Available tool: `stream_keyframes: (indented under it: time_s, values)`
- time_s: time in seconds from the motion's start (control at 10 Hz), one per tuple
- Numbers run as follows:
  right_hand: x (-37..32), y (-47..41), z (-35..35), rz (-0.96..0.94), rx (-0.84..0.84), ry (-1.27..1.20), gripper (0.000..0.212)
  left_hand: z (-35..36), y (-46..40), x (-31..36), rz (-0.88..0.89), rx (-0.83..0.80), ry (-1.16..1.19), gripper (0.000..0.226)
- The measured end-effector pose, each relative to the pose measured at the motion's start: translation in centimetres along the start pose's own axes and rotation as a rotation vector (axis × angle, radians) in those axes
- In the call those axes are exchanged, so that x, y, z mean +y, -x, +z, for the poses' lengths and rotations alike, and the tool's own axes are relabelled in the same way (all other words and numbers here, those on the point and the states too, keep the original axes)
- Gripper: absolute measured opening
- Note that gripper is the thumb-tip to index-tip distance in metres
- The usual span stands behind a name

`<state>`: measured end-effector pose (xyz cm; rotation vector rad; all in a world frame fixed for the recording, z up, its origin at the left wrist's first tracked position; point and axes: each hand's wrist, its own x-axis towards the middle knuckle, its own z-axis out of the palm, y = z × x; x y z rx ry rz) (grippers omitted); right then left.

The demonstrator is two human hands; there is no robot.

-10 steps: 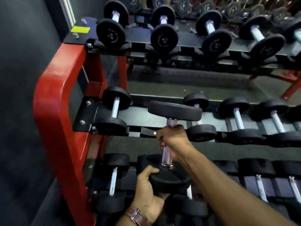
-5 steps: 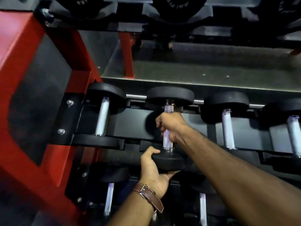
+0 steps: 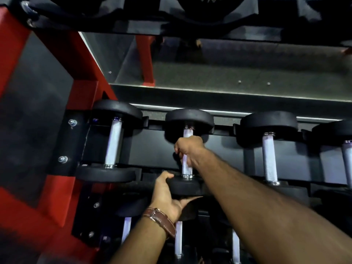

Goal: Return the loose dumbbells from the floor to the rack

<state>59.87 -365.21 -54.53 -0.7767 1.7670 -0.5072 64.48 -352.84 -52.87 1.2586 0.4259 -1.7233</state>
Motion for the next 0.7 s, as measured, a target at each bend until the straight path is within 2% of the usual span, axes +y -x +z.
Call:
stream_keyframes:
  time_s: [0.2,0.3,0.4,0.5,0.6,0.7]
  values:
    - [-0.3,0.3,-0.9,0.05,-0.107,-0.049,0.022,-0.5,0.5,0.3,-0.035,-0.033,-0.01,0.038]
    - [0.3,1.1,-2.0,0.046,-0.222,-0.144,0.016,-1.9,-0.3,0.8,0.009,-0.059,-0.031,0.054]
    - [1.3,2.1,-3.3,0.025,-0.222,-0.143,0.034,-2.5,0.1,1.0,0.022,-0.046,-0.032,0.06]
    - [2.7,4.1,-4.8,-0.043,-0.168,-0.102,0.021,-2.8,2.0,0.8,0.043,-0.006,-0.07,0.067]
    - [2.9,6.5,-5.9,-0.116,-0.172,-0.167,0.015,-3.1,3.6,0.6,0.077,0.015,-0.191,0.069]
    - [3.7,10.8,-8.0,-0.252,-0.139,-0.295,0.024,-4.2,6.5,0.2,0.149,0.024,-0.379,0.059]
